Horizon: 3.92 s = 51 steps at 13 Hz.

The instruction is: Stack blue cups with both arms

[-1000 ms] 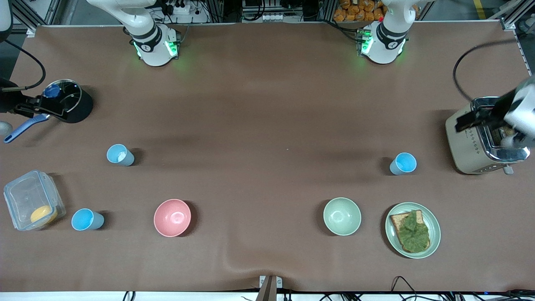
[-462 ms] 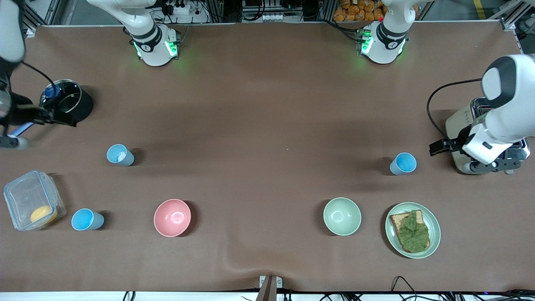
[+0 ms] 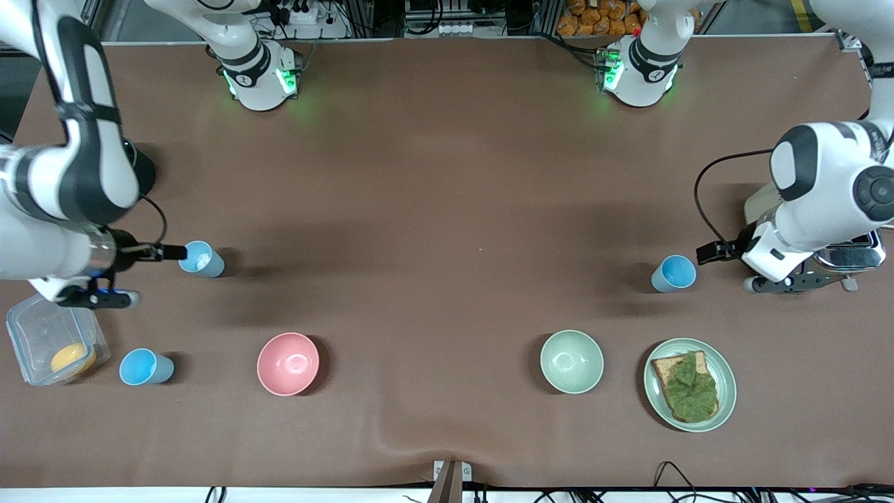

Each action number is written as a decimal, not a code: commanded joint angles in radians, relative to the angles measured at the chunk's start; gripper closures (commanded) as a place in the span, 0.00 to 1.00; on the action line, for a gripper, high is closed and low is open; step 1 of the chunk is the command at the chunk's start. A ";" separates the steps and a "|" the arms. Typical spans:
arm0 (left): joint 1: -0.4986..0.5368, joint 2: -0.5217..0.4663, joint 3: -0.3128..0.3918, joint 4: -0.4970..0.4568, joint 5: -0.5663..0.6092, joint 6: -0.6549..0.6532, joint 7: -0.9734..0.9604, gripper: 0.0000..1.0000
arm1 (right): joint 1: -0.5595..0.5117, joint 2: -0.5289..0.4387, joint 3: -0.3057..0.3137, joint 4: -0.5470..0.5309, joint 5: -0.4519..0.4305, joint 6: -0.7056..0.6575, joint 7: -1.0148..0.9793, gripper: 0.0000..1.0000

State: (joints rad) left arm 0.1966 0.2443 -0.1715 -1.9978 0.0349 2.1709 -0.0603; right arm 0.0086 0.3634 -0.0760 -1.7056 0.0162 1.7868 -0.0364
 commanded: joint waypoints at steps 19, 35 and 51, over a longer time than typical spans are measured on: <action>0.015 0.164 -0.008 -0.009 0.017 0.118 0.031 0.89 | 0.025 0.042 -0.002 -0.296 -0.012 0.329 -0.008 1.00; 0.015 -0.017 -0.095 0.050 0.017 0.044 0.119 1.00 | 0.560 0.173 0.001 0.118 0.298 0.141 0.754 1.00; 0.012 -0.033 -0.342 0.309 0.002 -0.293 -0.255 1.00 | 0.697 0.275 -0.004 0.279 0.297 0.213 0.885 0.00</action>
State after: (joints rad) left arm 0.2054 0.2068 -0.4834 -1.7172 0.0349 1.9020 -0.2530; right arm 0.7318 0.6559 -0.0699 -1.4814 0.3016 2.0763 0.8536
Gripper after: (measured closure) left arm 0.978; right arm 0.449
